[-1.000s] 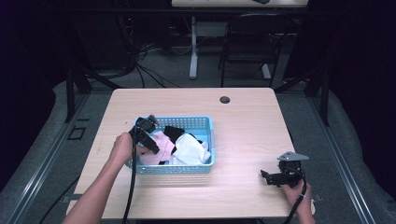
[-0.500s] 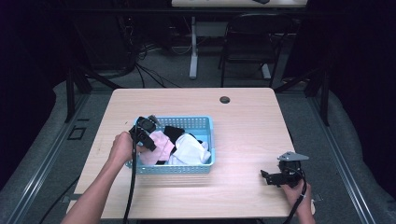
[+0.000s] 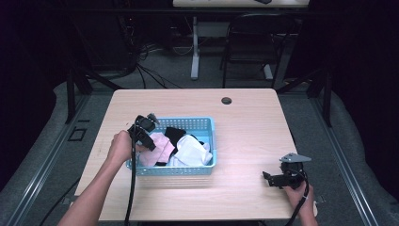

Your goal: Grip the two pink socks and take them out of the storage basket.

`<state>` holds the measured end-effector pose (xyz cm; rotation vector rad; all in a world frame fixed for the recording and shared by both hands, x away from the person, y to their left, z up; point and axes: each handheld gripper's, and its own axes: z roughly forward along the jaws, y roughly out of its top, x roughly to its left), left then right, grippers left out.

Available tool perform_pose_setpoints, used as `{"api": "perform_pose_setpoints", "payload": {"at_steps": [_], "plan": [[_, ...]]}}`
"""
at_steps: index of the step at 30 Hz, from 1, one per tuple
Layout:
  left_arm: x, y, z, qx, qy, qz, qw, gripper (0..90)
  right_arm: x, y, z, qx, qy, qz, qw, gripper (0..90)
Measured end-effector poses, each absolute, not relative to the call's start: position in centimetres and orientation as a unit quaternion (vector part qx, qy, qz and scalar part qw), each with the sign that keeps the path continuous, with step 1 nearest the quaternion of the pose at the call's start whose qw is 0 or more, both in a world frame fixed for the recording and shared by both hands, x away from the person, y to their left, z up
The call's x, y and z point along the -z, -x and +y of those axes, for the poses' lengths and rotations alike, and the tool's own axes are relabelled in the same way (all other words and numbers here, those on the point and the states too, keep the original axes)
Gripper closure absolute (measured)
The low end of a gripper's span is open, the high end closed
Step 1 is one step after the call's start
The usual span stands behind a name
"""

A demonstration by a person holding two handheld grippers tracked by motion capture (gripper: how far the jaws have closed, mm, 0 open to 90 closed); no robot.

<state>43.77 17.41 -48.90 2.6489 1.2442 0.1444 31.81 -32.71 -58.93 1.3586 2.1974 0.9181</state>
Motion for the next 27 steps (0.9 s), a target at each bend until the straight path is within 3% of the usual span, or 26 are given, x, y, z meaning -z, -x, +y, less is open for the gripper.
{"api": "perform_pose_setpoints", "payload": {"at_steps": [5, 10, 19, 27], "plan": [[48.9, -43.7, 17.7, -0.051, -0.896, 0.426, 0.112, 74.7, 58.9, -31.8, -32.7, -0.328, -0.486, 0.785, 0.200, 0.0], [49.0, -43.8, 18.1, -0.042, -0.896, 0.430, 0.107, 65.1, 58.9, -31.8, -32.7, -0.327, -0.485, 0.786, 0.200, 0.0], [48.4, -43.5, 18.1, -0.056, -0.896, 0.426, 0.111, 82.0, 58.9, -31.8, -32.7, -0.328, -0.485, 0.786, 0.198, 0.0], [47.3, -43.3, 17.8, -0.058, -0.896, 0.421, 0.131, 82.7, 58.9, -31.8, -32.7, -0.328, -0.485, 0.786, 0.198, 0.0]]}}
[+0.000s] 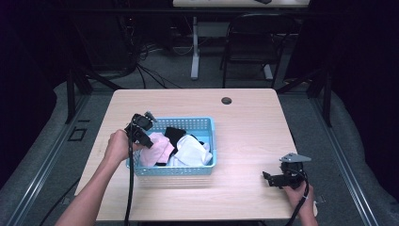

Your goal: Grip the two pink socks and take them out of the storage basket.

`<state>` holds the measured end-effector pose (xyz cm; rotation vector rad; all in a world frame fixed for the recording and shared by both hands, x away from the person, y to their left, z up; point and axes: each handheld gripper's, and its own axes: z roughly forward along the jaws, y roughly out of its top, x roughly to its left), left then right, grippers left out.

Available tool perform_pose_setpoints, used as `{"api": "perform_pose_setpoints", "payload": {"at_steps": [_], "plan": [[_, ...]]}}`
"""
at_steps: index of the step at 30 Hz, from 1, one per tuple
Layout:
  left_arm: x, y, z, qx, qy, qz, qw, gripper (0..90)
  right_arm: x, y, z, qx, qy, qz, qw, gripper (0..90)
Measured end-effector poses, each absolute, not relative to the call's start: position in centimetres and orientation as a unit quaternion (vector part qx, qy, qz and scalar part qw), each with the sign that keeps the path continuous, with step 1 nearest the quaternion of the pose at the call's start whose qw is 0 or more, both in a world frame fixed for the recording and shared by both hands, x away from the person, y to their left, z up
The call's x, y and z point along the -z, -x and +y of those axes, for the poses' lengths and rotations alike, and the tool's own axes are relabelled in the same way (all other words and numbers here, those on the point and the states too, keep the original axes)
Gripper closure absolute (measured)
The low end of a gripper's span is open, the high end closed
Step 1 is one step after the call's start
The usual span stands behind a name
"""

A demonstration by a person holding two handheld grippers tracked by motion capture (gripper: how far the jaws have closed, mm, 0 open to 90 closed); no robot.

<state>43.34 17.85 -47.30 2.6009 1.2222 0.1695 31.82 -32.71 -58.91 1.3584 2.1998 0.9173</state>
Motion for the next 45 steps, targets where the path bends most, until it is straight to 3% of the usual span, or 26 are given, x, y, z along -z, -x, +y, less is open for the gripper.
{"api": "perform_pose_setpoints", "payload": {"at_steps": [7, 26, 45], "plan": [[46.4, -43.5, 17.0, -0.062, -0.902, 0.409, 0.124, 88.4, 58.9, -31.8, -32.7, -0.327, -0.485, 0.786, 0.197, 0.0], [41.1, -43.6, 16.6, -0.067, -0.903, 0.399, 0.145, 88.6, 58.9, -31.8, -32.7, -0.328, -0.486, 0.785, 0.199, 0.0], [37.3, -43.5, 19.2, -0.080, -0.894, 0.414, 0.155, 88.5, 58.9, -31.8, -32.7, -0.328, -0.487, 0.785, 0.199, 0.0]]}}
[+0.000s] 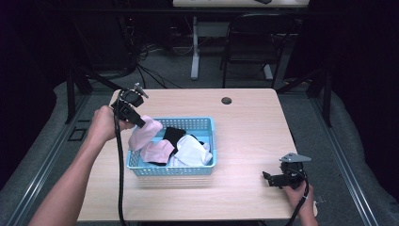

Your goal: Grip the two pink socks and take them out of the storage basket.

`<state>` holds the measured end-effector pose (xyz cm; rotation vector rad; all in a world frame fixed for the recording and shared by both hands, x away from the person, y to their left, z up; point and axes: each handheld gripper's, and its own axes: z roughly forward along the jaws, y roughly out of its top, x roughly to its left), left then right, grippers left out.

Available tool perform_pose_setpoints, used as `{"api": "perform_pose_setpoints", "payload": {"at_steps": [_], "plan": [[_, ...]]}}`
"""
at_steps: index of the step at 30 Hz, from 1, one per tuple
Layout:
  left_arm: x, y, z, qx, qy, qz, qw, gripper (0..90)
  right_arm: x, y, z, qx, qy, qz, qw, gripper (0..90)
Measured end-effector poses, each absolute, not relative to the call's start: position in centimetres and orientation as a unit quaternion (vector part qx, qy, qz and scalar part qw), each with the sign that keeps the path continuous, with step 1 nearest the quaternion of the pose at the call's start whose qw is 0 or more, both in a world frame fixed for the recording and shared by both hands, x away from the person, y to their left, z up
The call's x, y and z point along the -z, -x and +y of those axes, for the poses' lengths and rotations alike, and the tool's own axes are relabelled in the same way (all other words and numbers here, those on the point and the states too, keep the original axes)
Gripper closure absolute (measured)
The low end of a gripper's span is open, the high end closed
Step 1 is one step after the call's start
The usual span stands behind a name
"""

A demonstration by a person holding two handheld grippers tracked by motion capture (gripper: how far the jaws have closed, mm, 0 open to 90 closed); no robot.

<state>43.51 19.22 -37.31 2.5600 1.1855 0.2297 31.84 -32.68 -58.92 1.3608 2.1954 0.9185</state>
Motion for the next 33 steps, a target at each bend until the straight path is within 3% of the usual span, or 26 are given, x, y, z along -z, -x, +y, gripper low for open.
{"api": "perform_pose_setpoints", "payload": {"at_steps": [13, 24, 33], "plan": [[34.7, -42.8, 22.7, -0.099, -0.877, 0.441, 0.164, 88.5, 58.9, -31.8, -32.7, -0.328, -0.487, 0.784, 0.199, 0.0], [35.8, -43.1, 27.8, -0.102, -0.857, 0.479, 0.159, 88.6, 58.9, -31.9, -32.7, -0.329, -0.487, 0.784, 0.200, 0.0], [37.0, -43.7, 29.7, -0.104, -0.844, 0.507, 0.144, 88.6, 58.9, -31.9, -32.7, -0.329, -0.487, 0.784, 0.200, 0.0]]}}
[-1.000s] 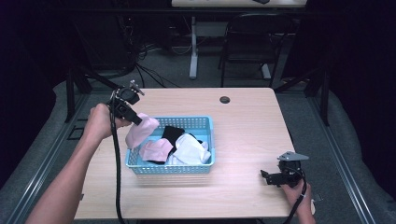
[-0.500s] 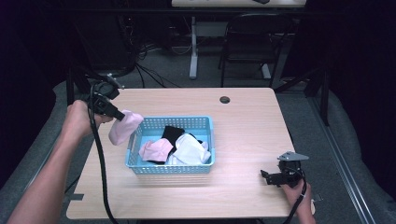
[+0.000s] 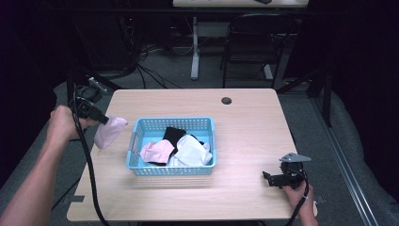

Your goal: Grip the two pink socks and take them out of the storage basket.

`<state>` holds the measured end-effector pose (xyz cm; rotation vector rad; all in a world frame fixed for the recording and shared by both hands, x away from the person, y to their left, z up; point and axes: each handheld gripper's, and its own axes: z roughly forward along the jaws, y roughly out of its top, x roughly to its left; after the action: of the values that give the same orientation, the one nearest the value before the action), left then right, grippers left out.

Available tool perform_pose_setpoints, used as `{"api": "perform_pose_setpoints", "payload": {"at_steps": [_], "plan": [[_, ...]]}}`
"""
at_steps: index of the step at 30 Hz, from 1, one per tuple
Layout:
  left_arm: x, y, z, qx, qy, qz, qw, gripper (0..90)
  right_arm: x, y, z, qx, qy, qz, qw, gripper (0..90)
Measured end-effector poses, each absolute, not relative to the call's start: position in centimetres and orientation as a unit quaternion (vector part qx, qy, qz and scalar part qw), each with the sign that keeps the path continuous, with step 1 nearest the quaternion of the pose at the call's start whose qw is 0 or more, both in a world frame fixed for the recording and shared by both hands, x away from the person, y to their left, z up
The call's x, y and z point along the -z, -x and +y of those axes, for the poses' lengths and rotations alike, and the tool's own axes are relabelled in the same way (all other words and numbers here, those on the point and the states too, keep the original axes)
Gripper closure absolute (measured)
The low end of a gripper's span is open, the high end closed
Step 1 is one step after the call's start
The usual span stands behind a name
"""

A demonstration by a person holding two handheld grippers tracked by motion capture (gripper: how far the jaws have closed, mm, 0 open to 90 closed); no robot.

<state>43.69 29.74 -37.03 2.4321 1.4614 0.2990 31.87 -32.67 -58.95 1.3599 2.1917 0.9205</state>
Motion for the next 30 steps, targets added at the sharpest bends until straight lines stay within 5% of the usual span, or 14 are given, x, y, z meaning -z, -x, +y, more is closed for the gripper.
{"api": "perform_pose_setpoints", "payload": {"at_steps": [18, 30], "plan": [[42.2, -44.9, 32.8, -0.090, -0.819, 0.553, 0.124, 88.6, 58.9, -31.9, -32.7, -0.329, -0.486, 0.784, 0.200, 0.0], [48.5, -46.0, 33.1, -0.035, -0.810, 0.572, 0.124, 88.5, 58.9, -31.8, -32.7, -0.328, -0.488, 0.784, 0.199, 0.0]]}}
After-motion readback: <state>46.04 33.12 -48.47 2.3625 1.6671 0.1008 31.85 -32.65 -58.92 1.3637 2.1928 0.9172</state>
